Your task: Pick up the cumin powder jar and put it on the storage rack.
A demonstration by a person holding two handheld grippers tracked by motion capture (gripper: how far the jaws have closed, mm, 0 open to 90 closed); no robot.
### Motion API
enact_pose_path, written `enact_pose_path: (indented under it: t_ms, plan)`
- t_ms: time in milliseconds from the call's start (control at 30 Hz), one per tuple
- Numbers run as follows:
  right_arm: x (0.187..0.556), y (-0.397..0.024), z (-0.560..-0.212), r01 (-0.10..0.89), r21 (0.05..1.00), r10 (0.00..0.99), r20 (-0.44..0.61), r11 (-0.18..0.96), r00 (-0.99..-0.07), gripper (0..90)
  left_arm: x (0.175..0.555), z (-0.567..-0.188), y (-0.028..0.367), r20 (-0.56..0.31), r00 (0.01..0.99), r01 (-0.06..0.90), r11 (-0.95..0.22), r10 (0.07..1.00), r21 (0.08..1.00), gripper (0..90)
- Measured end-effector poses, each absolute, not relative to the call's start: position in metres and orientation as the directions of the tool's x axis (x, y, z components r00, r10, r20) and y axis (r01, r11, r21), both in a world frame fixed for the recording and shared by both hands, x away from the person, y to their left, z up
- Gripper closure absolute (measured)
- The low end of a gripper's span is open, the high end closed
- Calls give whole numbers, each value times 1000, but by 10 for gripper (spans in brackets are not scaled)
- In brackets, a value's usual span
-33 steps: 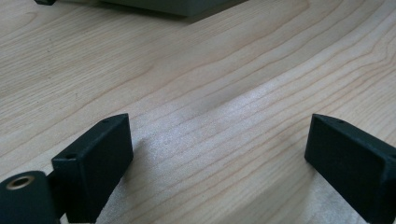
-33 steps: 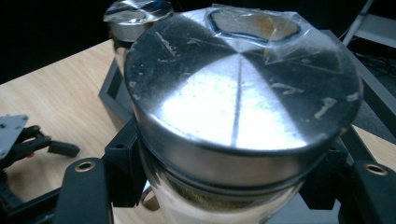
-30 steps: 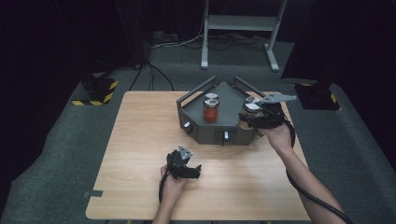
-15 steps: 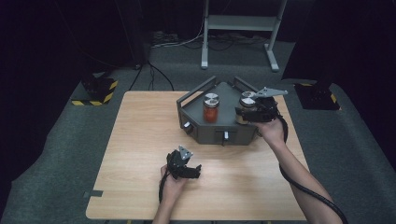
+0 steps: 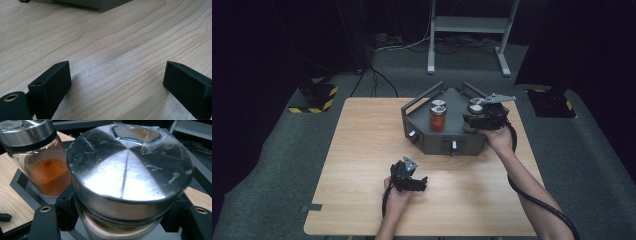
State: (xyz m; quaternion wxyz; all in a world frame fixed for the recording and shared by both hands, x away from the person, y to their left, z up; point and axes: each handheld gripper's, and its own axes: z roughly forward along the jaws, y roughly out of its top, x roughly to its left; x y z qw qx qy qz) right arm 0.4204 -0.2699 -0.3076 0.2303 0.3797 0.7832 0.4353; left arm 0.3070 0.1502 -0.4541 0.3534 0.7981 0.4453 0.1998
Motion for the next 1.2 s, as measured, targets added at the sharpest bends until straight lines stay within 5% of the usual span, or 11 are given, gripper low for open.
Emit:
enact_pose_path:
  t_ms: [1200]
  plan:
    - [419, -263, -319, 397, 853, 805, -45, 339, -592, 267, 307, -454, 150, 5, 523, 569, -353, 852, 743, 81]
